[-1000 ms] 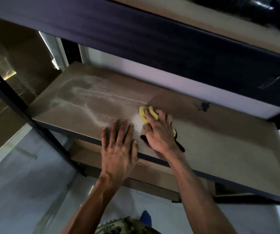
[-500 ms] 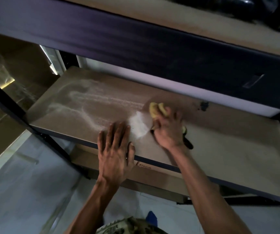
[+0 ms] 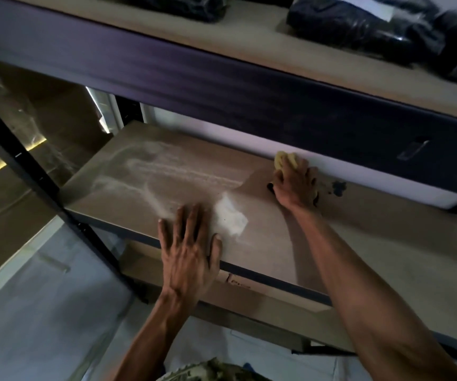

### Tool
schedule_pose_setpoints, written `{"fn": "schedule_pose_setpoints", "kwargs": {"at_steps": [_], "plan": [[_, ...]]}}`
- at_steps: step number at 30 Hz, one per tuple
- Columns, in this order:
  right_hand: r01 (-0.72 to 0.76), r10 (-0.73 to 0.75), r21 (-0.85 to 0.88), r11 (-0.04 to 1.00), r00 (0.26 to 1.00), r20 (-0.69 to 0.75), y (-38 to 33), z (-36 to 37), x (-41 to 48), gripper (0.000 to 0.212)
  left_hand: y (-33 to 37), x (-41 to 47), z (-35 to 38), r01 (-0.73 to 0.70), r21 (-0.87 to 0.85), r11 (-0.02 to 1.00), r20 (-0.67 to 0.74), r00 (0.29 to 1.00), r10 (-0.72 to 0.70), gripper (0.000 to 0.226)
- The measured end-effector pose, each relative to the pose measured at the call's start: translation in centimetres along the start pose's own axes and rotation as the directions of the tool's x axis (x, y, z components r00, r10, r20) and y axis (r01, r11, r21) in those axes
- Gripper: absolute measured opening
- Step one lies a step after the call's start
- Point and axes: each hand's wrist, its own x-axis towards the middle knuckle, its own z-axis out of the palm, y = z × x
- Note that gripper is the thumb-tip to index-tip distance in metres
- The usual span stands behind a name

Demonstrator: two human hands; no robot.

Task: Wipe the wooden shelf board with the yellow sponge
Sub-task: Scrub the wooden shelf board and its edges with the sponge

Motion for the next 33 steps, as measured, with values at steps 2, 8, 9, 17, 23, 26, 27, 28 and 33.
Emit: {"fn": "schedule_pose_setpoints", "kwargs": {"at_steps": [2, 8, 9, 17, 23, 26, 27, 28, 33], "plan": [[0.164, -0.162, -0.026, 0.986, 0.985, 0.067, -1.4, 0.8, -1.2, 0.050, 0.0, -0.1, 0.3, 0.003, -0.005, 1.000, -0.025, 1.000, -0.003, 0.062], [0.651, -0.656, 0.091, 0.753, 0.736, 0.168, -2.6, 0.7, -5.6, 0.047, -0.2, -0.2, 0.7, -0.002, 0.001, 1.000, -0.052, 0.999, 0.002, 0.061], [0.659, -0.673, 0.138, 0.740, 0.728, 0.131, -2.2, 0.5, -5.2, 0.045, -0.2, -0.1, 0.7, -0.002, -0.005, 1.000, -0.053, 0.999, 0.002, 0.062], [0.085, -0.085, 0.003, 0.996, 0.996, 0.011, -2.6, 0.6, -0.3, 0.050, -0.2, 0.0, 0.6, -0.001, -0.009, 1.000, -0.036, 0.999, 0.001, 0.061], [0.638, -0.651, 0.133, 0.759, 0.741, 0.165, -3.7, 1.4, -4.6, 0.046, -0.1, -0.1, 0.5, -0.004, 0.002, 1.000, -0.048, 0.999, 0.004, 0.060], [0.590, -0.608, 0.219, 0.777, 0.794, 0.018, -2.5, 0.8, -3.3, 0.043, -0.2, -0.1, 0.5, -0.003, -0.005, 1.000, -0.038, 0.999, 0.003, 0.061], [0.523, -0.520, 0.220, 0.824, 0.851, -0.074, -2.0, 0.6, -2.1, 0.043, -0.2, -0.1, 0.5, 0.002, -0.004, 1.000, -0.028, 1.000, -0.002, 0.062], [0.445, -0.419, 0.192, 0.875, 0.894, -0.160, -1.4, 0.2, -0.9, 0.043, -0.2, -0.1, 0.5, 0.005, -0.002, 1.000, -0.021, 1.000, -0.005, 0.062], [0.014, -0.011, 0.031, 0.999, 0.995, -0.099, -0.6, 0.6, 1.7, 0.044, -0.1, -0.1, 0.4, 0.014, -0.004, 1.000, -0.014, 1.000, -0.014, 0.063]]}}
